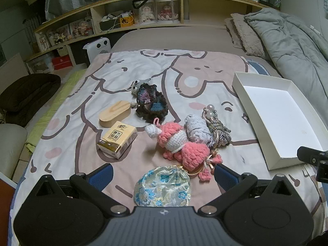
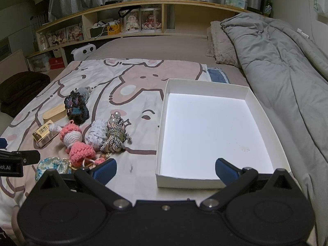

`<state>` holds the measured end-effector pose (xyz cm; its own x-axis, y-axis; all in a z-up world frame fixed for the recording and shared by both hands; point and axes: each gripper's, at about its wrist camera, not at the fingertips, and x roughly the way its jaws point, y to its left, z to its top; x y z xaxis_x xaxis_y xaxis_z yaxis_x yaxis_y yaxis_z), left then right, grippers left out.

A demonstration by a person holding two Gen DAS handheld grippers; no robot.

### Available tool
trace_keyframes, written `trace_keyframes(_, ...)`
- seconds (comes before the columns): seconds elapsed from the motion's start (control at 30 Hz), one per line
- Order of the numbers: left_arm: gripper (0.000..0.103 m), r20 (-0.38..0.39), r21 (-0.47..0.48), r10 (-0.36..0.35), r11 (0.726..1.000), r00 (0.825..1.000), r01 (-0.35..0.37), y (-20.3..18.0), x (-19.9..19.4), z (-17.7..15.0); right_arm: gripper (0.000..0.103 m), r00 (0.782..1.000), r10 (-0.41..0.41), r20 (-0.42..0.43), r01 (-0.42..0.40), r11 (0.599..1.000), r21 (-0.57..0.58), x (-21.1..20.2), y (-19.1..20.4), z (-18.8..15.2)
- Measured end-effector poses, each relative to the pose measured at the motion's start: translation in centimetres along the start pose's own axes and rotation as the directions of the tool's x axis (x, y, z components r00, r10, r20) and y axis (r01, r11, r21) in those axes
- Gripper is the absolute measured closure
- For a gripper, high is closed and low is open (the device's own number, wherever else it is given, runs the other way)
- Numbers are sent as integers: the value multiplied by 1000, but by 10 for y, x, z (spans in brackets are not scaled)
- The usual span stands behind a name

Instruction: Organize objects

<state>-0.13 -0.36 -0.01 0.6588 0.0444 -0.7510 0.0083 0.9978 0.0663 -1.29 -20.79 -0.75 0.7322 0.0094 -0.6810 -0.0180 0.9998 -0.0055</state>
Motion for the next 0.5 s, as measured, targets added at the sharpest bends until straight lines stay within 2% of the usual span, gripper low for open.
trace_keyframes(0.5,0,-4,2,-4,1000,1000,4,-1,4,-5,0,1000,-1,-4,1,1000,0,0,-2,-1)
